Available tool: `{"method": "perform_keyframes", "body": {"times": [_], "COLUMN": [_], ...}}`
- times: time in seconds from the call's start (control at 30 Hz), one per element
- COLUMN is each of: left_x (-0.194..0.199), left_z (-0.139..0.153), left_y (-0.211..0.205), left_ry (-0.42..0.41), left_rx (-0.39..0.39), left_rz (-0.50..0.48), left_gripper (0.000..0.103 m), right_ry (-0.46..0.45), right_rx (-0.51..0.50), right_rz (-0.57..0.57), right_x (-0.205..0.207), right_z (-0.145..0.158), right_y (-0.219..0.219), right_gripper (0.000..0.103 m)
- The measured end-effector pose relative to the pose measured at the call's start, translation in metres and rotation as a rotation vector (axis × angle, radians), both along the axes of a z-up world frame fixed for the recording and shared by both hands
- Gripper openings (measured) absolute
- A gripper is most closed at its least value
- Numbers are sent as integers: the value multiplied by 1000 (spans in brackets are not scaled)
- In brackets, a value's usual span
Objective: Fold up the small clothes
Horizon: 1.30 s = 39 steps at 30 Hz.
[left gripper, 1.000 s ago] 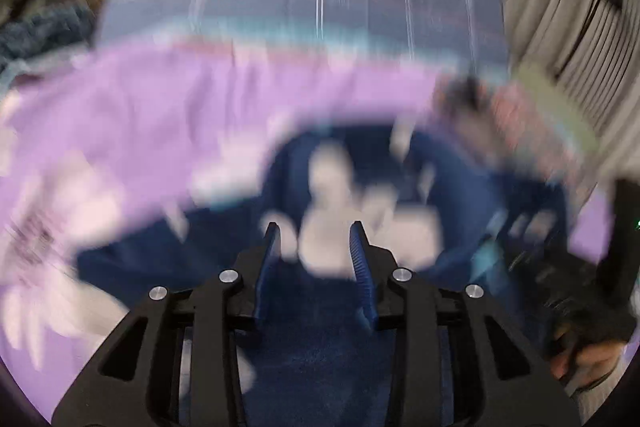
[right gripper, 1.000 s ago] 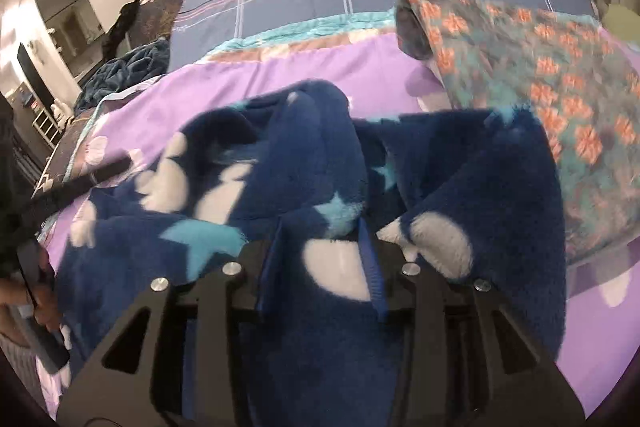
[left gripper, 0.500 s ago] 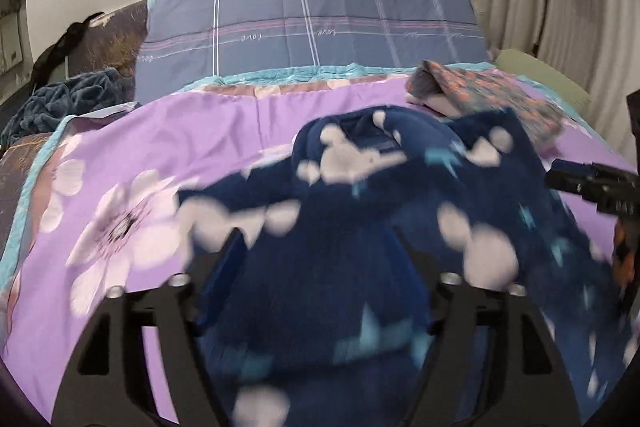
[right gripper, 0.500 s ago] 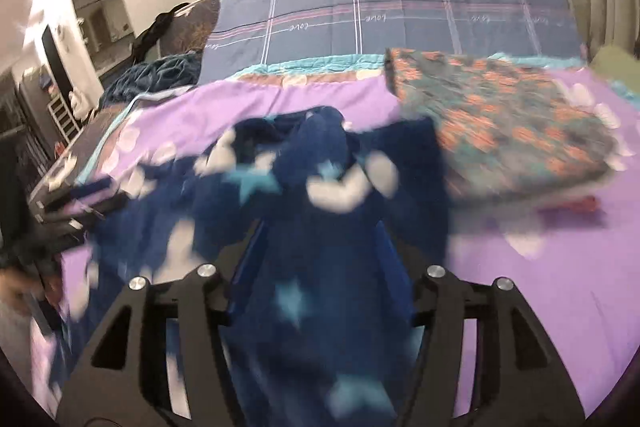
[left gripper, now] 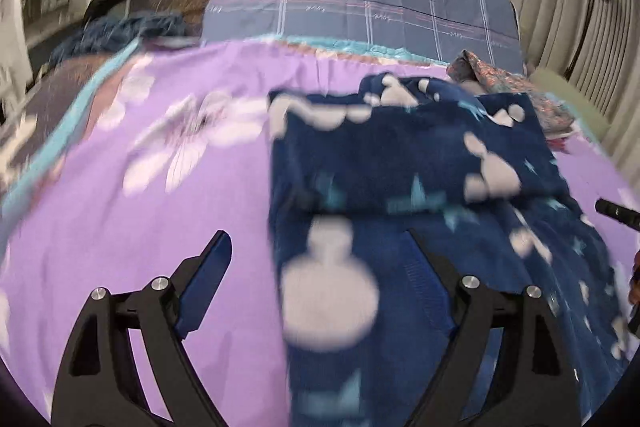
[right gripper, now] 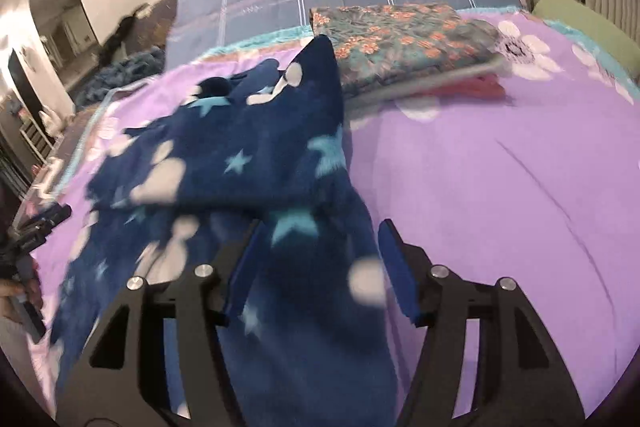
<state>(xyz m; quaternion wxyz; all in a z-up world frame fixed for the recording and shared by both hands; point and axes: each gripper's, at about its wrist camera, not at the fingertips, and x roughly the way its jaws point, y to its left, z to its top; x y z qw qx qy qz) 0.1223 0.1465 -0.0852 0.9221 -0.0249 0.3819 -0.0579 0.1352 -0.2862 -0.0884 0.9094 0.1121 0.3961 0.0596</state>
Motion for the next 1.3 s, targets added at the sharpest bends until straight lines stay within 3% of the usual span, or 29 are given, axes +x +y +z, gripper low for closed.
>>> {"method": "perform_keyframes", "body": {"times": [0.03,0.13,0.23,0.33,0.5,0.63,0.67,0.77,0.83,0.9,0.93,0.97,1.07,1.17,1.3], "left_x": [-17,-60,-85,-110,-134,-159,-164,-174,-180,-182,-184,-187,-196,-202,-200], "left_z": [-7,-18,-23,-22,-20,-23,-25,-30,-33,-33,-32,-29,-23,-25,-38], "left_y": [10,30,39,35,19,9,7,10,14,18,20,22,25,28,26], "left_ry": [23,52,65,67,55,55,56,63,65,66,64,57,31,37,98], "left_rx": [-5,-31,-64,-86,-50,-38,-33,-55,-74,-93,-99,-103,-105,-126,-202], "left_rz": [22,60,85,66,44,7,5,9,32,48,53,56,44,23,-12], "left_gripper": [86,86,86,86,86,86,86,86,86,86,86,86,86,86,86], "right_ry": [5,49,59,41,87,171,202,256,268,286,293,297,252,192,226], "right_rx": [27,110,133,188,280,301,303,321,339,351,342,335,463,451,462], "right_rz": [-1,-10,38,163,496,602,620,653,655,669,666,644,606,566,574], "right_x": [-11,-55,-94,-119,-151,-174,-178,-181,-177,-170,-168,-166,-168,-179,-184], "right_z": [-2,-9,-5,3,6,-11,-18,-31,-33,-32,-32,-29,-8,9,-2], "right_y": [-4,-23,-17,7,85,120,127,139,144,155,159,159,130,101,92], "right_gripper": [60,38,31,30,30,30,35,58,57,35,15,13,10,10,10]}}
